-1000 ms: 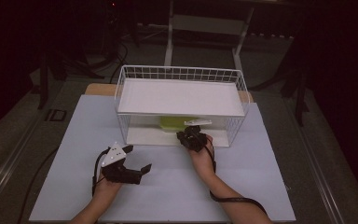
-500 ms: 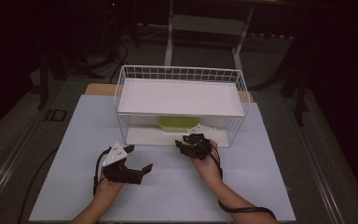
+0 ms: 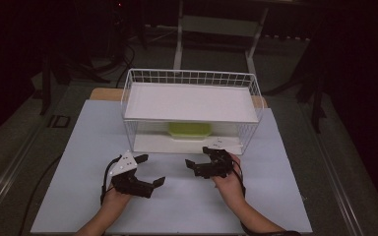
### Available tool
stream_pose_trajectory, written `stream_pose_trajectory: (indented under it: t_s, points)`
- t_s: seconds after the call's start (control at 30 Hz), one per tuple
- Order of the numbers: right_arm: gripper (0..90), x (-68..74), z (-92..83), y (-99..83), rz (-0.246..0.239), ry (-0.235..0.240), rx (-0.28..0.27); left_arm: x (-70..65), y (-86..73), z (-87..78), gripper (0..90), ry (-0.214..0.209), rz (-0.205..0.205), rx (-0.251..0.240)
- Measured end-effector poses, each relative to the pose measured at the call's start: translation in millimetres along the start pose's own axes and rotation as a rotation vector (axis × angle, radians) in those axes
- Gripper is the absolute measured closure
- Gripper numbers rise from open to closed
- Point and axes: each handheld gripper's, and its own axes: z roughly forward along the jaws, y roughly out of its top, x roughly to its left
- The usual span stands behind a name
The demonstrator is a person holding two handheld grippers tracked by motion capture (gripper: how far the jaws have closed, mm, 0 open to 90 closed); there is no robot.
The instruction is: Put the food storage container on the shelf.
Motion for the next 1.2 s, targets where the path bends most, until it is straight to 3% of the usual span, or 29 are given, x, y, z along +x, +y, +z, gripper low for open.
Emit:
stream_pose_trajectory:
  t_s: [0.17,0.37,0.47,0.77,1.2]
  points:
    - [14.6,2.6,-9.9,-3.1,-0.011,0.007,0.013,-4.1,6.0,-1.0,0.0,-0.031,-0.007,0.013]
    - [14.8,2.8,-23.3,-5.5,-0.012,0.026,0.0,-9.5,15.2,-4.7,0.0,-0.058,0.017,0.032]
    - [14.7,3.0,-28.4,-7.3,-0.017,0.023,0.001,-9.2,15.2,-7.5,0.0,-0.074,-0.001,0.031]
    - [14.7,0.9,-55.5,-20.4,-0.011,0.015,0.007,-12.8,4.1,-27.5,0.0,-0.058,-0.007,0.047]
    - [14.7,-3.3,-77.0,-39.7,0.013,0.02,-0.004,-19.3,-7.8,-28.3,0.0,-0.075,-0.016,0.061]
